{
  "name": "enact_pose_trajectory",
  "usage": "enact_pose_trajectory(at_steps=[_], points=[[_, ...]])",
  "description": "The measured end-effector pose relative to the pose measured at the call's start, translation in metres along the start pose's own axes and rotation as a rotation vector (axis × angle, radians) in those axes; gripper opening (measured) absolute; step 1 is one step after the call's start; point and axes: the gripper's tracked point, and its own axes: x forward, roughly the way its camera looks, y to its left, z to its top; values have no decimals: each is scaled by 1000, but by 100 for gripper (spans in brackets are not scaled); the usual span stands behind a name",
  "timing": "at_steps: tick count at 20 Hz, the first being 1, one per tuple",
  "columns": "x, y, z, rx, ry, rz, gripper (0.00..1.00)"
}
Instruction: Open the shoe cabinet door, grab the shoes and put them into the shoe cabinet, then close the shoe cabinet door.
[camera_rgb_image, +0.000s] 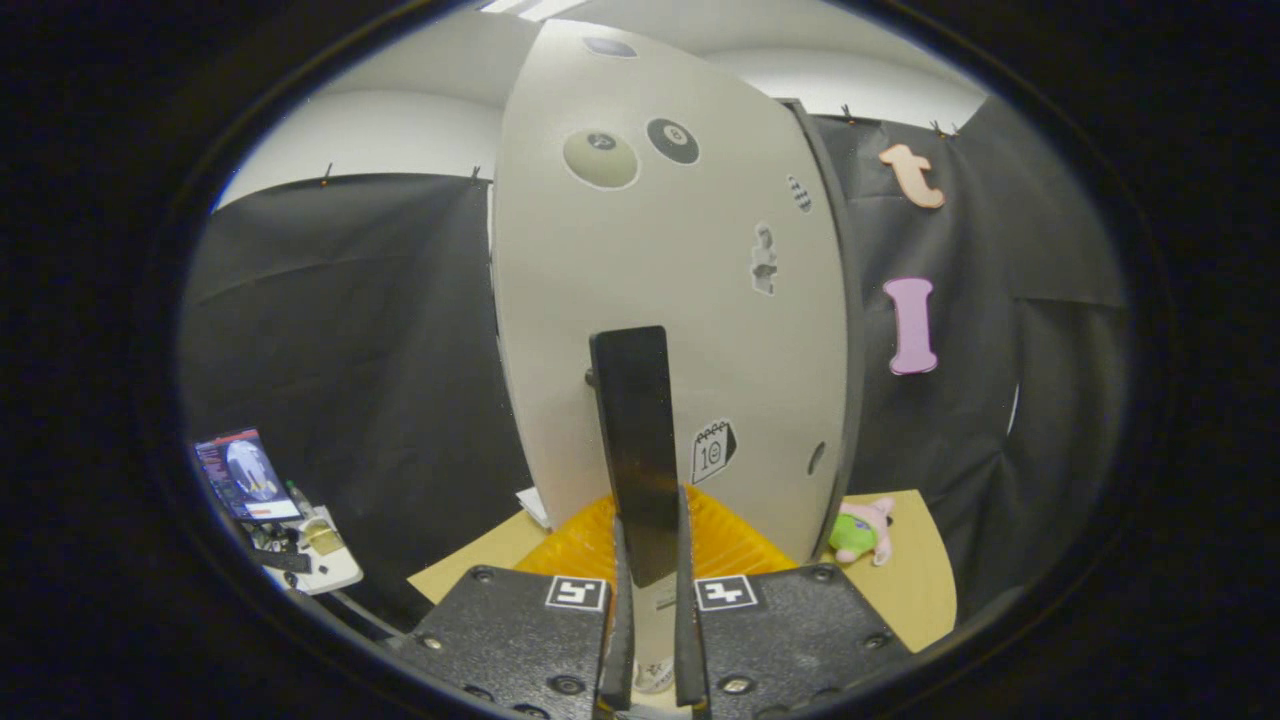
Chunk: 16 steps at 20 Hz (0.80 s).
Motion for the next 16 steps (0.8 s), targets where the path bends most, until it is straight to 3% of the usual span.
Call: enact_pose_trajectory(at_steps=[6, 9, 16], points=[[-37, -48, -5, -23, -10, -65, 13], [-55, -86, -5, -31, -34, -137, 10], [-74, -167, 1, 49, -39, -222, 4]])
